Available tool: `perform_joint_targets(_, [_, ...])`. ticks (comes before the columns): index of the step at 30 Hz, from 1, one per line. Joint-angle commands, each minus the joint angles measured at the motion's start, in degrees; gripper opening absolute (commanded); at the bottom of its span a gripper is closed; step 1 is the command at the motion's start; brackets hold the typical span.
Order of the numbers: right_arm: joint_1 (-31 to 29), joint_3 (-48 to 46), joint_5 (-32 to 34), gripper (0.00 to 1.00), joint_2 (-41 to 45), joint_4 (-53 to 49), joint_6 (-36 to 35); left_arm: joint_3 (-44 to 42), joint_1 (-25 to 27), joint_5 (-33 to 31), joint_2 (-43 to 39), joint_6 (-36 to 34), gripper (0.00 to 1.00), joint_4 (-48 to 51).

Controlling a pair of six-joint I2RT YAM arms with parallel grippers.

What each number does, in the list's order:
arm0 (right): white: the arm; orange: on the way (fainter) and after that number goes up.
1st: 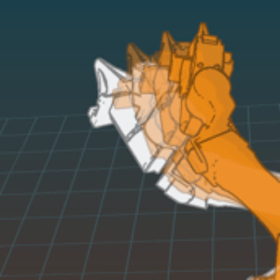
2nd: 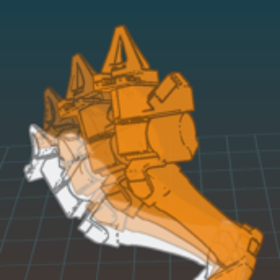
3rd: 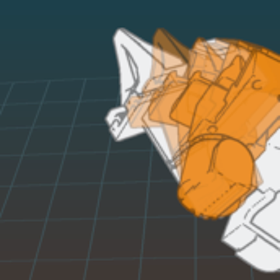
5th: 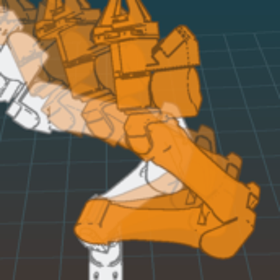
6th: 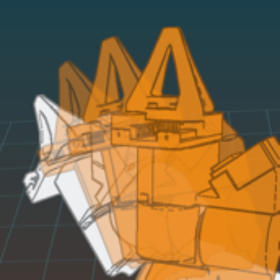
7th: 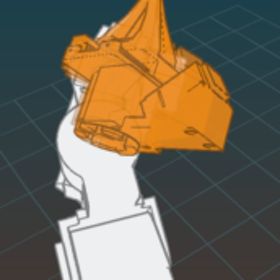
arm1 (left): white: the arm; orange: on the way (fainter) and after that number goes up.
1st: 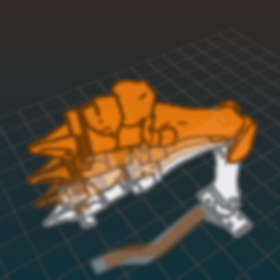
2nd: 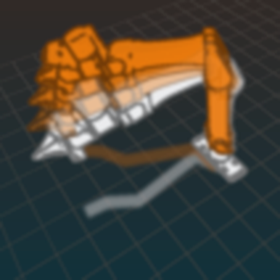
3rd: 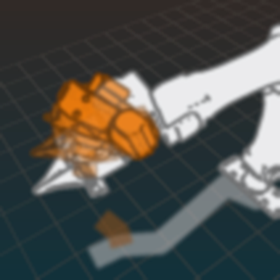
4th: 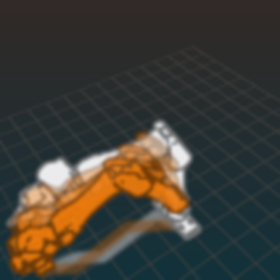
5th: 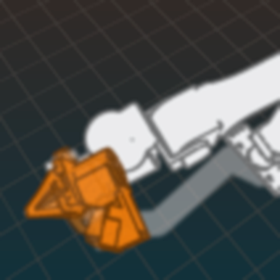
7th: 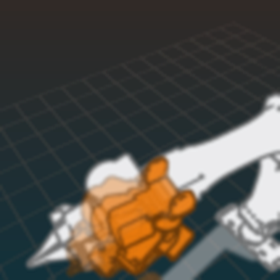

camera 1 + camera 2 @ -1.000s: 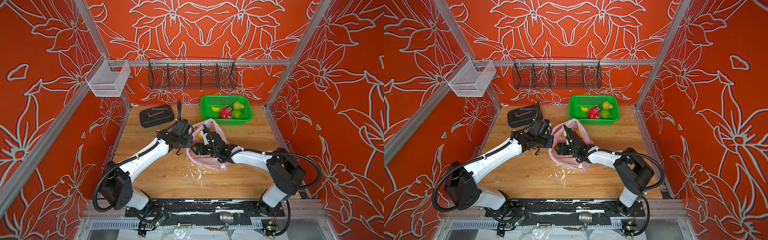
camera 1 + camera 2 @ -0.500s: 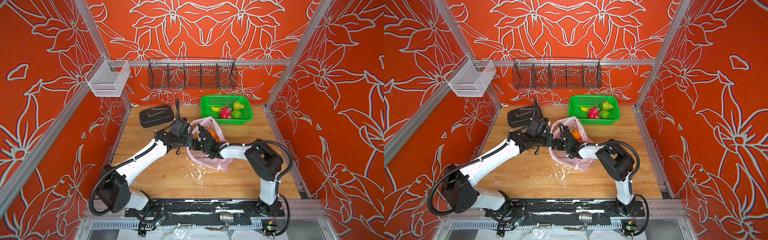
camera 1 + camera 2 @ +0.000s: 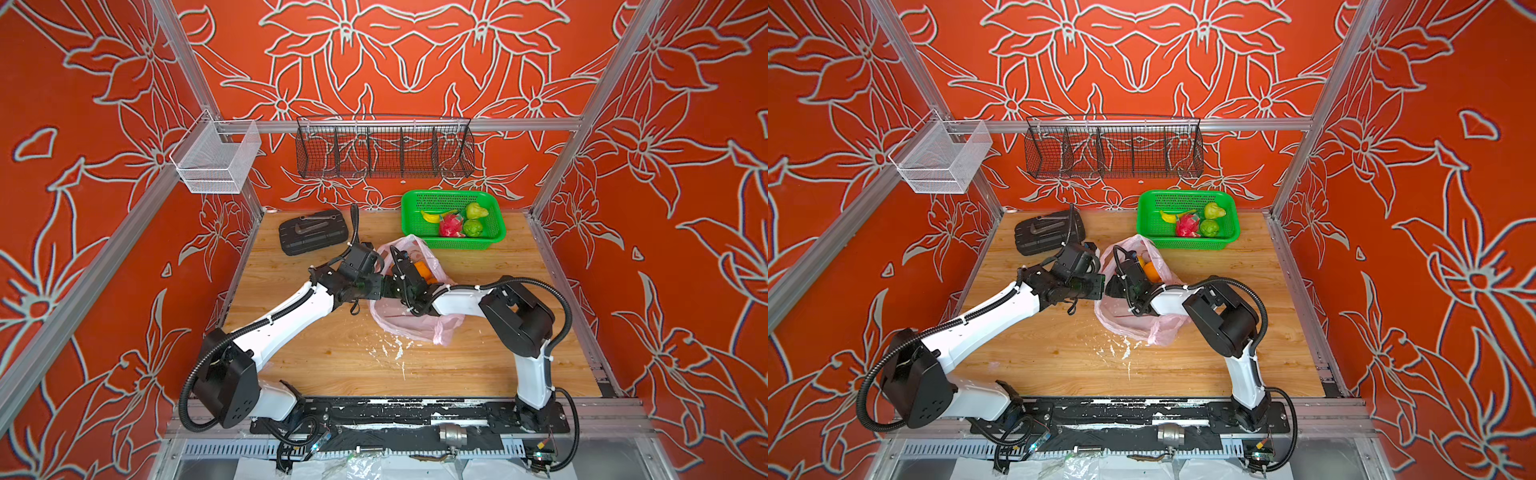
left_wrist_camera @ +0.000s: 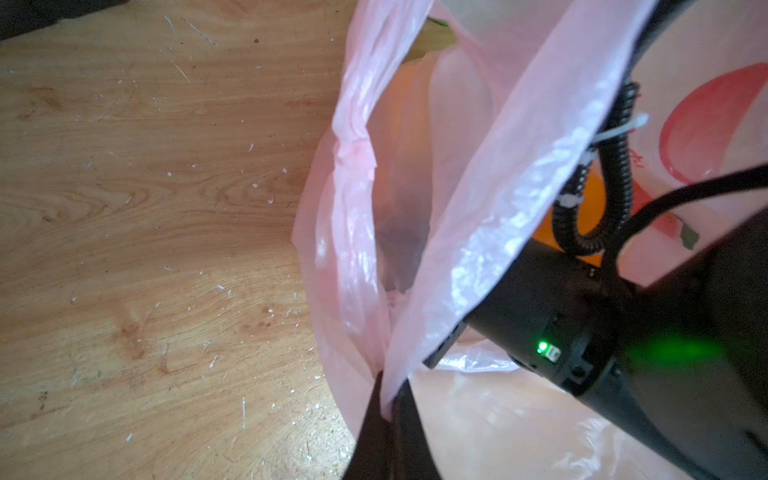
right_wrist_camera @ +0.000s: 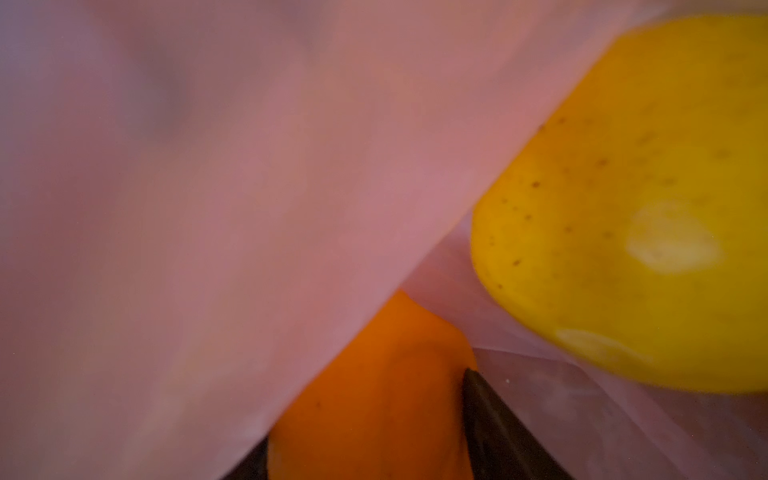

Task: Untie the knot of the plastic bag and take out the fruit
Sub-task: 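Close the right gripper on the orange inside the bag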

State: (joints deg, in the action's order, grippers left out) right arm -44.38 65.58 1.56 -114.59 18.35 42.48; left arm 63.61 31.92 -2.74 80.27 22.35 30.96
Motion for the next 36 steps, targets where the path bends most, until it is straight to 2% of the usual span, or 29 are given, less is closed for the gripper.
perform_joint_targets(1, [-0.09,-1.21,3.14,0.58,1.11,-1.7,-0.94,-0.5,-0.14,-0.6,-1.87,0.24,0.0,1.19])
perform_joint_targets(7, [-0.08,-3.29,2.41,0.51,3.74,-0.28,-2.03,0.09,-0.19,-0.42,-0.93,0.15,0.0,1.43])
perform_joint_targets(14, [-0.04,-7.54,-0.82,0.5,9.96,-1.24,-1.6,1.85,-0.15,-0.84,0.0,0.1,0.0,1.21])
perform_joint_targets(29, [-0.33,-18.0,-5.44,0.5,33.48,-5.86,-3.12,3.14,-0.19,0.86,1.22,0.62,0.0,1.12])
perform_joint_targets(32, [-0.34,-18.58,-5.94,0.5,38.75,-6.64,-4.8,2.92,-0.18,1.28,1.12,0.76,0.06,0.86])
perform_joint_targets(36, [-0.32,-17.79,-5.19,0.5,44.14,-7.67,-6.74,2.41,-0.19,2.85,0.68,0.25,0.2,-0.04])
